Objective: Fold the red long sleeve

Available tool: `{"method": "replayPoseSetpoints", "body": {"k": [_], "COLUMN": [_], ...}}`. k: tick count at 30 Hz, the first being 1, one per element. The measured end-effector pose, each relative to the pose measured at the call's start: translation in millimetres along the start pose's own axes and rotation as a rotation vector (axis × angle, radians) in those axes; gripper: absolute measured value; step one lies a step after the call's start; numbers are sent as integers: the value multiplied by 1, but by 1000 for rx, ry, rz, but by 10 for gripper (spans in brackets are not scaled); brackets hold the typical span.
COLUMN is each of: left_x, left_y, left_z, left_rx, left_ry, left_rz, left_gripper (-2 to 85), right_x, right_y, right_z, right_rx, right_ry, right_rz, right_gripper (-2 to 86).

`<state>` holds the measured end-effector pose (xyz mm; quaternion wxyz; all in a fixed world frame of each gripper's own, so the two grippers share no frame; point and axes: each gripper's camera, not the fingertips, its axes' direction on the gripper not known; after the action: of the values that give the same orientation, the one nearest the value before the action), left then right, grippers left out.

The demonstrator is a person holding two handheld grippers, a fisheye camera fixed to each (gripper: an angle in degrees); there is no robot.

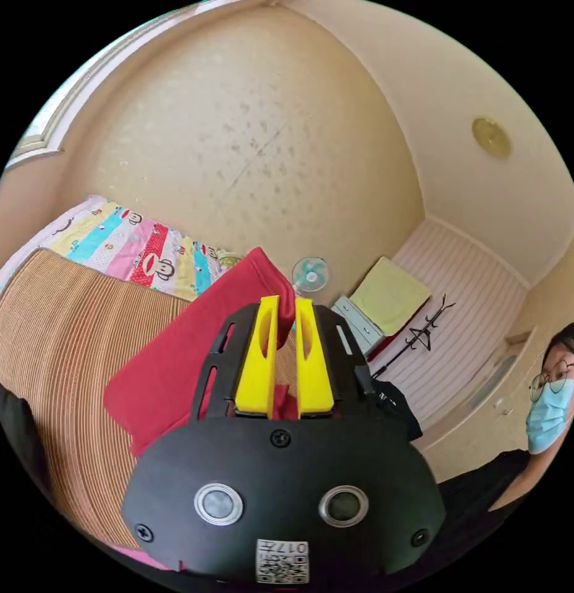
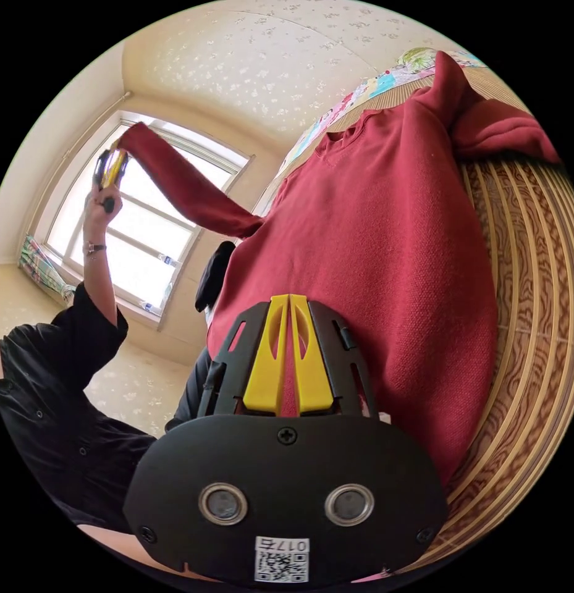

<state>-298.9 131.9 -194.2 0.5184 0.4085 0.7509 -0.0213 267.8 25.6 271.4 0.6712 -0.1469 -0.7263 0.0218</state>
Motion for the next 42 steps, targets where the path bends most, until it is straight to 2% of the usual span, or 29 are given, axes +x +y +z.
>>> {"method": "replayPoseSetpoints", "body": {"k": [2,5,7,13,16,21,26,28,31,34,36,38,40,42], "left_x": [14,-7,-33,-110,-117,-104,-87,-84,-96,-102,-99,-97,-105,-112], "left_y": [20,63,95,235,288,311,305,306,321,332,330,325,325,327], "left_z": [72,105,101,35,29,38,51,43,16,-8,-16,-26,-33,-41], "left_rx": [-87,-177,-215,-350,-462,-486,-627,-633,-563,-496,-486,-472,-468,-446], "left_ry": [32,-44,-69,-384,-414,-478,-557,-579,-548,-550,-607,-673,-656,-629], "left_rz": [58,-20,-90,-408,-485,-391,-258,-271,-395,-441,-407,-373,-414,-460], "left_gripper": [63,64,66,107,114,65,44,42,42,42,40,40,42,49], "right_x": [-2,-5,-7,-15,-19,-30,-66,-86,-123,-149,-159,-169,-171,-162], "right_y": [0,1,1,1,0,-3,-3,7,46,76,84,87,80,63], "right_z": [1,3,4,11,16,25,42,49,63,65,53,11,-25,-50], "right_rx": [0,2,5,6,5,-4,-22,-9,78,73,52,157,243,232], "right_ry": [1,-1,2,7,9,27,174,244,348,354,387,522,637,760], "right_rz": [-1,-2,-6,-8,-5,1,-23,-31,-70,-30,-6,-13,-29,-36], "right_gripper": [4,4,3,2,3,3,4,5,7,12,16,33,59,94]}}
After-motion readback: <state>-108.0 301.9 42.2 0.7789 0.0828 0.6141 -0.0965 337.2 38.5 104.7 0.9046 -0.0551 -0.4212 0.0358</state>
